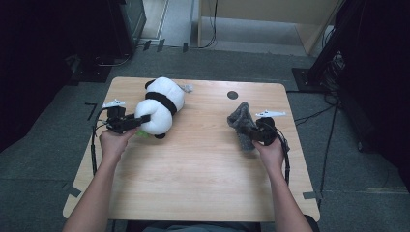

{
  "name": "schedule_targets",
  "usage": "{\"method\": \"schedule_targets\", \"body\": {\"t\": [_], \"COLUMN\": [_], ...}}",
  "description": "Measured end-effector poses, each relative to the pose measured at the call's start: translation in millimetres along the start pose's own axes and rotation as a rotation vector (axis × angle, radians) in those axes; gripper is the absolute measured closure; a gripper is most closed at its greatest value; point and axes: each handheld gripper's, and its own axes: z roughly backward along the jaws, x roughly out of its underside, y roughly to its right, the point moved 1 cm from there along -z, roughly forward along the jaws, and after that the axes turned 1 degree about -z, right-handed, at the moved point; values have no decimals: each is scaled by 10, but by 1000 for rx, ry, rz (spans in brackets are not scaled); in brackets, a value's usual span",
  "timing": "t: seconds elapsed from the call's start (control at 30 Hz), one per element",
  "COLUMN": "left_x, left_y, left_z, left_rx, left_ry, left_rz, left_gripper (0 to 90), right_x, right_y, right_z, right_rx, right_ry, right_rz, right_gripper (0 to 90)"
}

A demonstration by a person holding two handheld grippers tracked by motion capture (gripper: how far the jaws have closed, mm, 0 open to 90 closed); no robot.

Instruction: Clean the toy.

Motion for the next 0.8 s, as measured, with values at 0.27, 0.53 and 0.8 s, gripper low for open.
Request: {"method": "schedule_targets", "body": {"t": [0.27, 0.53, 0.8], "left_x": [47, 72, 49], "left_y": [-102, -104, -92], "left_z": [-45, -70, -45], "left_rx": [-4, -19, -28], "left_ry": [-31, -23, -10], "left_rz": [-13, -83, -87], "left_gripper": [490, 366, 231], "right_x": [72, 116, 74], "right_y": [220, 350, 344], "right_z": [-140, -222, -203], "right_rx": [66, 88, 106], "right_ry": [-30, -34, -42], "right_rz": [-24, -46, -39], "right_gripper": [783, 735, 450]}}
